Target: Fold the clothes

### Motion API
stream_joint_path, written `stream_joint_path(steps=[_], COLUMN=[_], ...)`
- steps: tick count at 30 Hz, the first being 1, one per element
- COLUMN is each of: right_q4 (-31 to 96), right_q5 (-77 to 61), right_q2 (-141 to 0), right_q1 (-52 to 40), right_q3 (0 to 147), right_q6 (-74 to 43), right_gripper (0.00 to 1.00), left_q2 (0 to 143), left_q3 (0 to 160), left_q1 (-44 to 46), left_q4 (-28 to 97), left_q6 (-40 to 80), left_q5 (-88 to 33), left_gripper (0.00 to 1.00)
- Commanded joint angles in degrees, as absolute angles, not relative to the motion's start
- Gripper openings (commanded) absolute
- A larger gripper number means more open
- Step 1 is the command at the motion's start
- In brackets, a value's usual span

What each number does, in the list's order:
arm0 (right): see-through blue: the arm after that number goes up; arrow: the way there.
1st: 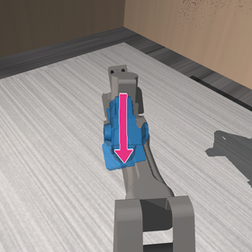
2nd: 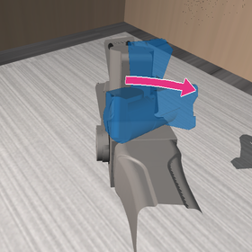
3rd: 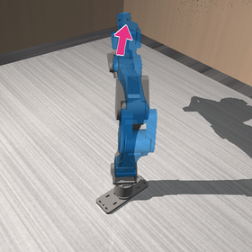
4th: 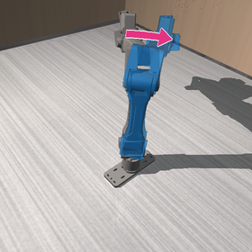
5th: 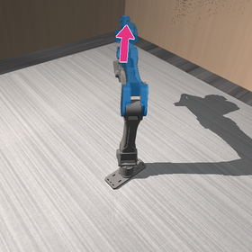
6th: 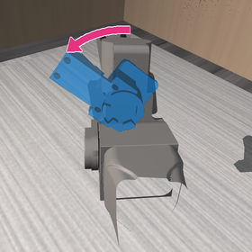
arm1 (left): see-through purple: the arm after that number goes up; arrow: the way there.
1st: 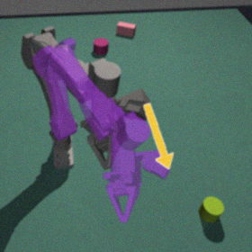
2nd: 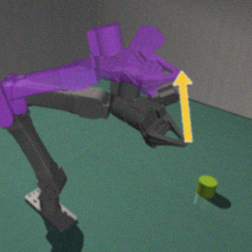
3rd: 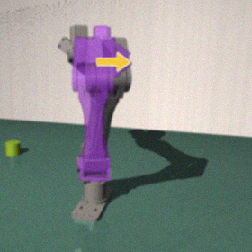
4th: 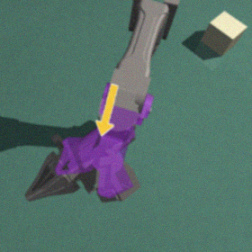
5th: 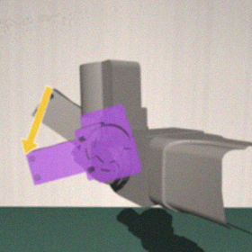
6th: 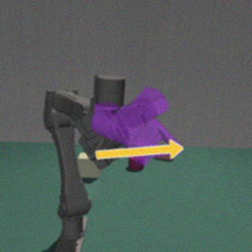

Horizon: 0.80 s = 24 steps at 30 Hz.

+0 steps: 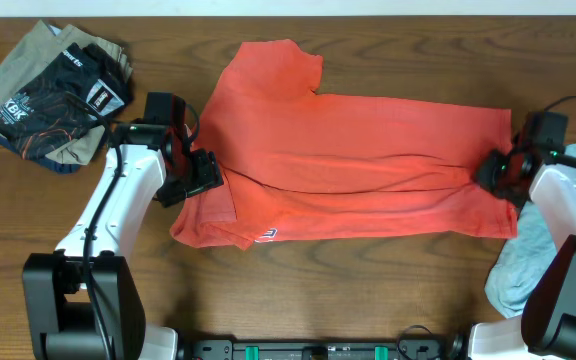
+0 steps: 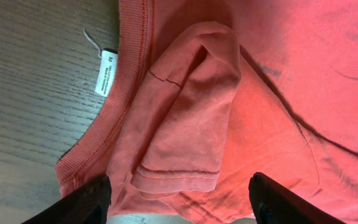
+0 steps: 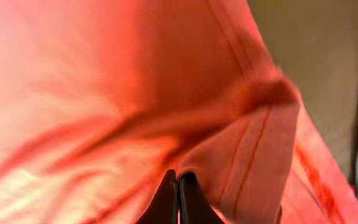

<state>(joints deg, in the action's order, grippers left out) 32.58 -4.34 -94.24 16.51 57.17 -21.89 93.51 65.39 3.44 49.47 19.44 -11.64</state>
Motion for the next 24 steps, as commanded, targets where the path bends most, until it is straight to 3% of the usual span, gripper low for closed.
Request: stream_joint_path(steps=[1, 3, 7, 9, 12, 14, 24], right_q4=[30.7, 29.3, 25.5, 22.4, 18.7, 18.5, 15.7], right_q5=[-4.4, -2.2, 0.9, 0.9, 0.7, 0.6, 0.5], right_q2=[-94.4, -94.4, -94.4, -94.4, -94.7, -95.7, -106.2], right_q1=[17.0, 17.0, 17.0, 17.0, 17.0, 17.0, 17.0], right_q3=[58.9, 58.9, 58.9, 58.9, 58.9, 58.9, 58.9], right_q6=[-20.9, -20.9, -19.8, -18.9, -18.3, -18.3, -18.1], right_gripper=[0.06, 0.32, 0.35, 0.33, 0.15, 0.1, 0.01], left_q2=[92.8, 92.8, 92.8, 92.8, 92.8, 92.8, 92.8], left_q3=[64.9, 64.9, 64.9, 64.9, 64.9, 64.9, 64.9], left_q1=[3.4, 3.4, 3.4, 3.4, 3.4, 3.4, 3.4], left_q4=[49.7, 49.7, 49.7, 49.7, 49.6, 49.6, 49.7], left_q6=[18.5, 18.5, 18.5, 18.5, 18.5, 18.5, 18.5], left_q5=[-11.5, -11.5, -11.5, -11.5, -11.5, -11.5, -11.5], left_gripper=[0.73, 0.73, 0.73, 0.73, 0.73, 0.73, 0.73])
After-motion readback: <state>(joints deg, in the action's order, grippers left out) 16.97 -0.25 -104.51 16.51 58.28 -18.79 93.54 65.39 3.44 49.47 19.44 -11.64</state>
